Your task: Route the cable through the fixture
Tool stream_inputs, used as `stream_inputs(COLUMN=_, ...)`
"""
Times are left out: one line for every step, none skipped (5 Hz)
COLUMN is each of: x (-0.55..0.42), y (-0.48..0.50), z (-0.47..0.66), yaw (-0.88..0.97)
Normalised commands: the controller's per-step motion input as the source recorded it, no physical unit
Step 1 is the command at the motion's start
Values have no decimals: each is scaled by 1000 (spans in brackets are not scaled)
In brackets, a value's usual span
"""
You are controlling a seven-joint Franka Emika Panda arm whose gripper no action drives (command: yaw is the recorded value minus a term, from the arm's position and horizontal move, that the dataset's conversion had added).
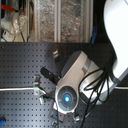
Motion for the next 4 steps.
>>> stream_inputs(x=-18, y=7, z=5, yaw=0)
stream_inputs(x=38, y=199, z=438, yaw=0)
stream_inputs(x=1, y=3, z=45, yaw=0)
stream_inputs(x=-146, y=16, z=94, yaw=0)
